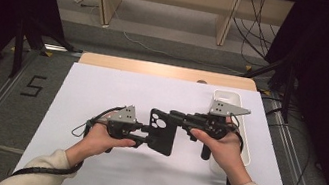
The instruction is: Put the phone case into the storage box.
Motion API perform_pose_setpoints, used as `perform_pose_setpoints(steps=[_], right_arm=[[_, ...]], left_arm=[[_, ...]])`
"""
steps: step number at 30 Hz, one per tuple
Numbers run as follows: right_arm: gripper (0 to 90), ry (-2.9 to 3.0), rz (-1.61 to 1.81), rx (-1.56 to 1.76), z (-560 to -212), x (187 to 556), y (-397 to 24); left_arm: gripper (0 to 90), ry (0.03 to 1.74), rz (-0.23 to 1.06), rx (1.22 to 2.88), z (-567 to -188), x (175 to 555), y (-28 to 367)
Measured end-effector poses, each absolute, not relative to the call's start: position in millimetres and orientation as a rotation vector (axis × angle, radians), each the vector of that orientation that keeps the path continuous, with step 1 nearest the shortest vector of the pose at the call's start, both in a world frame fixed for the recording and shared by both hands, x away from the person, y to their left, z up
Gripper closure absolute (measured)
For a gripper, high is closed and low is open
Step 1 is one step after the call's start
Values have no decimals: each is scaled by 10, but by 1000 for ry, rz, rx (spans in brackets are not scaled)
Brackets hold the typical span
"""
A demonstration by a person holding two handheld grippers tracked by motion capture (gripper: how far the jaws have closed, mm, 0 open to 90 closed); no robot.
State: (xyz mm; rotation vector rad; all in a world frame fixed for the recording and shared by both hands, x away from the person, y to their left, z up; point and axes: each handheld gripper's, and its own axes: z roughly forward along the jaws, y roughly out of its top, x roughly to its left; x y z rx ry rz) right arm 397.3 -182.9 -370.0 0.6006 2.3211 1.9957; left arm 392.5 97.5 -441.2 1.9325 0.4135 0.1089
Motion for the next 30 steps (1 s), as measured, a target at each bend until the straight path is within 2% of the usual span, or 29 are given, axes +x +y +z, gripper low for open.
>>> perform_pose_setpoints(steps=[10,13,16,20,26,30], right_arm=[[805,2316,1990,571,-3688,3985,-1864],[750,2298,2000,575,-3683,3988,-1867],[717,2289,1991,573,-3674,3988,-1865],[596,2248,1965,595,-3676,3995,-1867],[300,2181,1938,625,-3665,4001,-1867],[254,2165,1889,641,-3684,3994,-1861]], left_arm=[[738,387,69,1974,-4375,3898,974],[790,387,84,1982,-4358,3887,973],[799,394,94,1984,-4339,3874,965],[802,407,124,1991,-4304,3839,934],[803,457,147,1990,-4298,3839,945],[803,506,167,1977,-4284,3844,960]])
